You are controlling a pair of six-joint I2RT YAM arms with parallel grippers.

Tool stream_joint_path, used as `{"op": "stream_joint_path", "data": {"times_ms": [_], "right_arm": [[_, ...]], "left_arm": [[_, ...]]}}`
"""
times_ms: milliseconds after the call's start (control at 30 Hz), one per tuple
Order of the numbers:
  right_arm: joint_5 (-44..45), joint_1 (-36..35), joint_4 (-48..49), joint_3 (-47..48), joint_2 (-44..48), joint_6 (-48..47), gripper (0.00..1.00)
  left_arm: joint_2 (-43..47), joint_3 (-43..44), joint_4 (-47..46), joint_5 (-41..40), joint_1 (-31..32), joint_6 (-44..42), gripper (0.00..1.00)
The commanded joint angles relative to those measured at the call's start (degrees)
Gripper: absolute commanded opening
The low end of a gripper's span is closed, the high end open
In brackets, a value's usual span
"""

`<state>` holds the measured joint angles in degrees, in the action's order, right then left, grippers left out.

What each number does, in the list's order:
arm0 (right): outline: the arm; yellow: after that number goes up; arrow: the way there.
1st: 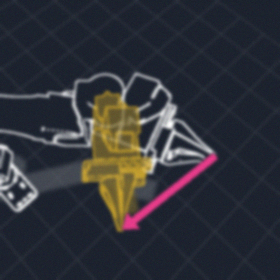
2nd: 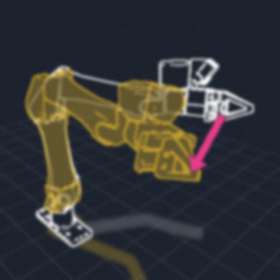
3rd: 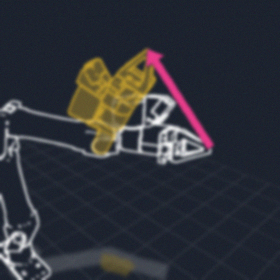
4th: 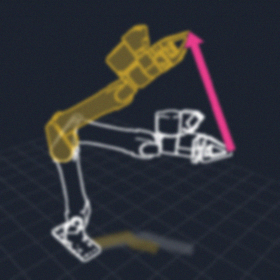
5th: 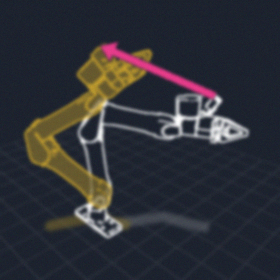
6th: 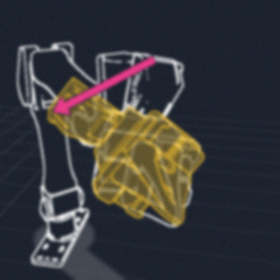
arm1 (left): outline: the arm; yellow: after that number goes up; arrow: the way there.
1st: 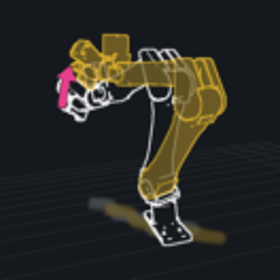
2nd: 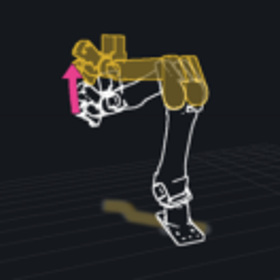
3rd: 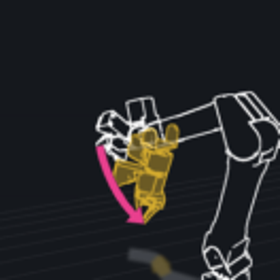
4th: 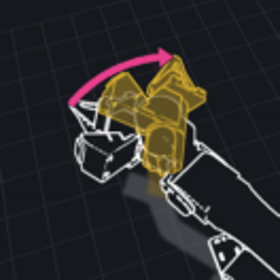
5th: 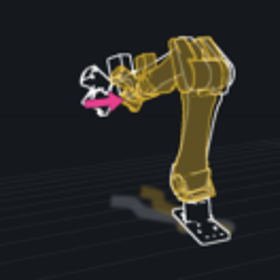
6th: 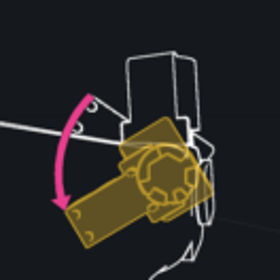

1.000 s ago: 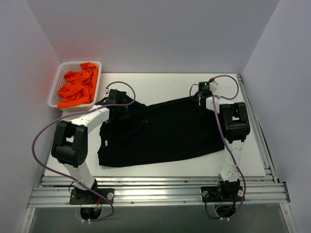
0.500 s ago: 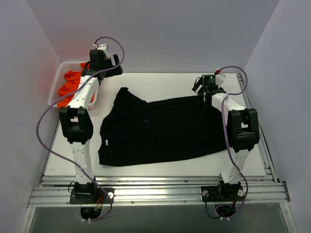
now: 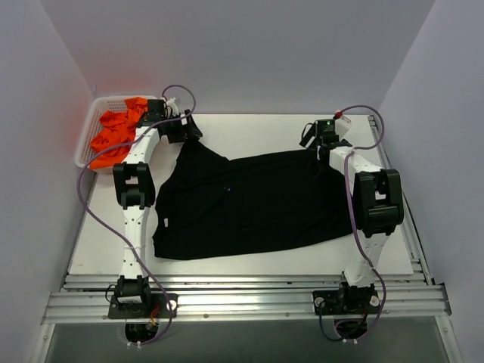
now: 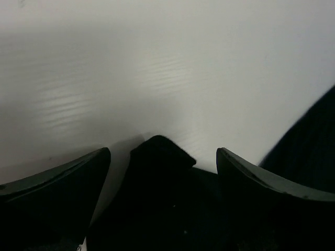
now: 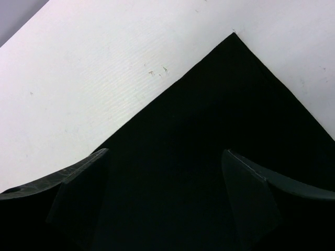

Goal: Fold and stack the t-shirts
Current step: Fold the tshirt

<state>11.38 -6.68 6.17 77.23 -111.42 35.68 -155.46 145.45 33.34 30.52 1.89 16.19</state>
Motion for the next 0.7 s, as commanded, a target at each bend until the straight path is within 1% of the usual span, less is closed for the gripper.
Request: {"op": "stream_joint_path", "data": {"times_ms": [0,67,267,300,400,433,467,533,567,600,633,667], "right_arm": [[1.28,0.44,-0.46,-0.33,-0.73,-0.88,0.82],[1.19,0.44,-0.64,-0.15,-0.99,-0.96,0.81],[1.54,0.44,-0.90,-0.42,-1.78,-1.05,0.82],[1.46,0.44,-0.81,-0.42,-2.05,-1.05,0.82],[1.45,0.44,-0.99,-0.50,-2.40,-1.05,0.81],[1.80,0.44,-1.16,-0.50,-2.49,-1.05,0.81],[2.50,0.79,-1.43,-0.50,-2.58,-1.14,0.81],[2.60,1.40,-1.69,-0.59,-2.67,-1.14,0.81],[2.51,2.36,-1.78,-0.85,-2.49,-1.14,0.80],[2.60,2.89,-1.34,-1.03,-2.32,-1.14,0.80],[2.51,3.33,-1.17,-1.12,-2.14,-1.23,0.80],[2.60,4.56,-1.16,-1.03,-2.14,-1.23,0.80]], "left_arm": [[2.79,-6.04,-3.88,7.43,-0.83,0.86,0.99],[3.84,-8.24,-5.13,9.37,-1.63,1.22,1.00],[7.53,-12.11,-2.49,8.24,-1.63,-2.73,1.00],[7.80,-12.64,-1.71,7.54,-1.63,-3.09,0.94],[7.71,-12.12,1.27,4.73,-1.63,-5.11,0.88],[7.37,-11.25,2.07,3.07,-1.63,-5.81,0.84],[6.49,-10.37,2.86,2.70,-1.63,-6.07,0.68],[5.26,-8.00,4.88,2.00,-1.54,-6.34,0.50],[4.56,-7.46,5.24,1.39,-1.45,-6.34,0.28],[4.29,-7.11,5.59,0.86,-1.36,-6.25,0.16],[4.02,-6.93,5.59,0.16,-1.36,-5.82,0.07],[3.93,-6.50,5.94,-0.11,-1.36,-5.81,0.02]]}}
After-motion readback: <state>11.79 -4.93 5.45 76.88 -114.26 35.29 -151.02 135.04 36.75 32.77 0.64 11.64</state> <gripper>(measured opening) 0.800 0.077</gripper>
